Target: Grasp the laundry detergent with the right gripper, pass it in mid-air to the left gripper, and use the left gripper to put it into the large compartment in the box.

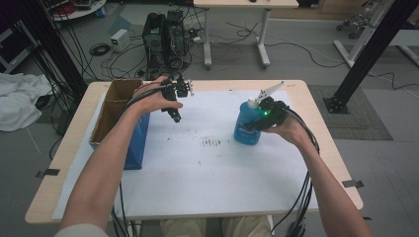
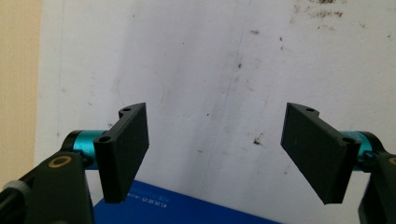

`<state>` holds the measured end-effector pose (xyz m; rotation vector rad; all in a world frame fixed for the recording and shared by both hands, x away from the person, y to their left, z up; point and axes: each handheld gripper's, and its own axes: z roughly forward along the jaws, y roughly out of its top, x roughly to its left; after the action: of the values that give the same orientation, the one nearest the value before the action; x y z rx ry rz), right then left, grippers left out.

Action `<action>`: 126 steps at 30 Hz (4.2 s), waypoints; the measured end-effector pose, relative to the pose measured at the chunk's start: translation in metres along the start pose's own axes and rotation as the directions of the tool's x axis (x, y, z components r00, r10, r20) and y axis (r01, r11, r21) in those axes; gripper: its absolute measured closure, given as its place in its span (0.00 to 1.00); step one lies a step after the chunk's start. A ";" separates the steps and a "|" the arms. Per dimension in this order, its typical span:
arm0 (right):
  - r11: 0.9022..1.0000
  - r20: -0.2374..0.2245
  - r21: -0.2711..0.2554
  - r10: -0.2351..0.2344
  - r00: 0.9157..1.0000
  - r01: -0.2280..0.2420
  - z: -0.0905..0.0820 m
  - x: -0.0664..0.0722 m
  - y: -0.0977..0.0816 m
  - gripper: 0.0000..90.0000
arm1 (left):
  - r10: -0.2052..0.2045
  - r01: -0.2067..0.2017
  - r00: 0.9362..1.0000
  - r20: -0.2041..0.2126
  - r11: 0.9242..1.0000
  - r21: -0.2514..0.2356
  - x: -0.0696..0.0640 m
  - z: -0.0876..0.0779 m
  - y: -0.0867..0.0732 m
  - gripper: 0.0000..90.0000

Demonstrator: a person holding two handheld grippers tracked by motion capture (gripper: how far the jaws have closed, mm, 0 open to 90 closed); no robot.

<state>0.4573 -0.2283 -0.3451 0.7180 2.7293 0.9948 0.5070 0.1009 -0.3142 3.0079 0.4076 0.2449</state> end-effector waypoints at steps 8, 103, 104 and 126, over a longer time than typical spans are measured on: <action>1.000 0.003 -0.001 -0.005 1.000 0.005 0.002 0.001 0.000 0.47 | -0.003 0.003 1.000 0.006 1.000 -0.018 0.000 -0.003 -0.001 0.26; 0.952 -0.219 -0.078 -0.307 0.926 0.297 0.006 0.116 0.064 0.49 | 0.243 -0.201 0.963 0.119 0.936 -0.289 -0.128 -0.082 0.055 0.41; 0.952 -0.221 -0.078 -0.306 0.926 0.296 0.006 0.115 0.064 0.49 | 0.242 -0.200 0.963 0.119 0.936 -0.289 -0.129 -0.082 0.055 0.41; 0.953 -0.239 -0.101 -0.301 0.923 0.284 0.003 0.114 0.061 0.49 | 0.238 -0.193 0.963 0.128 0.938 -0.287 -0.129 -0.080 0.055 0.43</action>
<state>0.3824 -0.1310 -0.3055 0.1688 2.8821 1.1623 0.3851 0.0187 -0.2484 2.7696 0.0225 0.0651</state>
